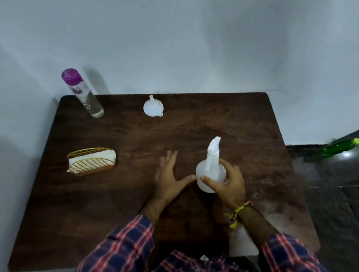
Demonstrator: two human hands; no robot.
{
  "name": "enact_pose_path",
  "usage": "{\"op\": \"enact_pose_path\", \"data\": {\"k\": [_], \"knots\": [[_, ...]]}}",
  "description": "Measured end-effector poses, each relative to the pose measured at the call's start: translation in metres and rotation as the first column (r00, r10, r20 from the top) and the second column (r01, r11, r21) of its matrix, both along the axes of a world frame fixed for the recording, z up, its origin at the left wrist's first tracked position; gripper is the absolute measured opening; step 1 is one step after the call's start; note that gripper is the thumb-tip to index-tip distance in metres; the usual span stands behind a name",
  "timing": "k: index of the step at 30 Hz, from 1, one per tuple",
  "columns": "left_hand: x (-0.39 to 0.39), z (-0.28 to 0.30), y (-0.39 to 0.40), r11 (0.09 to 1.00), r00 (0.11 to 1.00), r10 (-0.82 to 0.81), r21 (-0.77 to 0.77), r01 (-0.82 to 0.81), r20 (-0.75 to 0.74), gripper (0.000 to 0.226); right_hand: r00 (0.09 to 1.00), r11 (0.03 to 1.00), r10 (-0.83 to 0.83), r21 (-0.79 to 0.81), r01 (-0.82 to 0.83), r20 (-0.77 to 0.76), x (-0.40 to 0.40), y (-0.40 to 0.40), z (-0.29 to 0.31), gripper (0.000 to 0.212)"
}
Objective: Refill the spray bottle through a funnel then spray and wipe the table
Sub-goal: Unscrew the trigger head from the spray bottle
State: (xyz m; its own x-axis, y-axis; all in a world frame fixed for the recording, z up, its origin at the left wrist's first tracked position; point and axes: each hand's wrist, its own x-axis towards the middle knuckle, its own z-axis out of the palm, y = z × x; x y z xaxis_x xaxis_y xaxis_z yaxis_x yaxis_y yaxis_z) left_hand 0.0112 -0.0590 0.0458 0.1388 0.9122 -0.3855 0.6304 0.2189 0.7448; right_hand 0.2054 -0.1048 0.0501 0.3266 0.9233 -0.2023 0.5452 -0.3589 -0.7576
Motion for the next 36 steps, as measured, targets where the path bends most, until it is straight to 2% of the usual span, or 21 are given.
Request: {"op": "enact_pose_path", "data": {"k": [1,2,3,7,9,12,15,16,18,21,22,24,25,26,27,29,30,31,34,36], "knots": [[0.004,0.014,-0.008,1.000,0.983,-0.009,0.021,0.005,0.181,0.099,1.000,1.000,0.023,-0.002,-0.023,-0.012,-0.003,-0.005,0.002,0.081],[0.007,0.028,-0.015,0.999,0.956,-0.041,0.042,0.030,0.289,0.095,0.999,0.999,0.041,-0.004,-0.041,-0.027,-0.006,-0.011,0.006,0.084],[0.010,0.040,-0.021,0.997,0.940,-0.065,0.071,0.044,0.335,0.090,0.997,0.998,0.064,-0.004,-0.065,-0.042,-0.009,-0.014,0.010,0.087],[0.024,0.070,-0.030,0.975,0.913,0.084,0.156,-0.158,0.399,0.055,0.985,0.985,0.170,0.044,-0.168,-0.037,-0.018,-0.022,0.017,0.077],[0.030,0.081,-0.032,0.950,0.906,0.131,0.210,-0.231,0.403,0.051,0.979,0.980,0.192,0.073,-0.187,-0.061,-0.016,-0.024,0.022,0.077],[0.037,0.091,-0.035,0.932,0.928,0.117,0.285,-0.226,0.353,0.058,0.965,0.962,0.258,0.100,-0.252,-0.051,-0.010,-0.027,0.032,0.080],[0.051,0.096,-0.041,0.912,0.933,0.180,0.303,-0.278,0.312,0.039,0.954,0.946,0.301,0.127,-0.298,-0.005,-0.005,-0.031,0.034,0.077],[0.053,0.098,-0.043,0.901,0.916,0.218,0.291,-0.322,0.338,0.028,0.951,0.944,0.308,0.136,-0.301,-0.037,-0.003,-0.031,0.035,0.077],[0.052,0.102,-0.043,0.902,0.861,0.270,0.199,-0.383,0.431,0.012,0.927,0.959,0.281,0.106,-0.262,-0.247,0.008,-0.030,0.039,0.085],[0.037,0.109,-0.037,0.956,0.749,0.233,-0.004,-0.295,0.621,0.023,0.779,0.958,0.185,-0.067,-0.278,-0.599,0.027,-0.023,0.049,0.108],[0.034,0.111,-0.035,0.966,0.730,0.213,-0.025,-0.259,0.650,0.029,0.724,0.947,0.166,-0.096,-0.306,-0.670,0.032,-0.022,0.053,0.108],[0.031,0.113,-0.034,0.963,0.737,0.221,-0.024,-0.268,0.639,0.033,0.646,0.935,0.182,-0.074,-0.348,-0.741,0.034,-0.021,0.054,0.089],[0.032,0.113,-0.033,0.952,0.743,0.249,-0.018,-0.305,0.621,0.030,0.654,0.939,0.198,-0.050,-0.340,-0.730,0.029,-0.022,0.054,0.075],[0.035,0.112,-0.033,0.935,0.737,0.294,-0.021,-0.355,0.609,0.027,0.700,0.951,0.214,-0.017,-0.308,-0.682,0.021,-0.024,0.054,0.067],[0.038,0.111,-0.033,0.911,0.718,0.347,-0.034,-0.411,0.603,0.023,0.783,0.966,0.224,0.023,-0.259,-0.581,0.014,-0.026,0.054,0.067],[0.041,0.111,-0.031,0.864,0.661,0.429,-0.067,-0.498,0.615,0.020,0.934,0.970,0.231,0.143,-0.197,-0.275,0.000,-0.027,0.052,0.083],[0.041,0.111,-0.029,0.853,0.642,0.444,-0.076,-0.516,0.625,0.021,0.952,0.960,0.244,0.184,-0.211,-0.185,-0.004,-0.026,0.051,0.091],[0.038,0.112,-0.027,0.852,0.635,0.441,-0.076,-0.517,0.634,0.023,0.945,0.956,0.269,0.171,-0.238,-0.188,-0.003,-0.023,0.052,0.097],[0.028,0.119,-0.022,0.871,0.611,0.399,-0.074,-0.486,0.684,0.039,0.814,0.947,0.286,0.021,-0.319,-0.506,0.013,-0.012,0.064,0.109],[0.025,0.123,-0.021,0.875,0.596,0.388,-0.077,-0.479,0.703,0.046,0.714,0.947,0.218,-0.033,-0.320,-0.665,0.017,-0.009,0.071,0.103]]}}
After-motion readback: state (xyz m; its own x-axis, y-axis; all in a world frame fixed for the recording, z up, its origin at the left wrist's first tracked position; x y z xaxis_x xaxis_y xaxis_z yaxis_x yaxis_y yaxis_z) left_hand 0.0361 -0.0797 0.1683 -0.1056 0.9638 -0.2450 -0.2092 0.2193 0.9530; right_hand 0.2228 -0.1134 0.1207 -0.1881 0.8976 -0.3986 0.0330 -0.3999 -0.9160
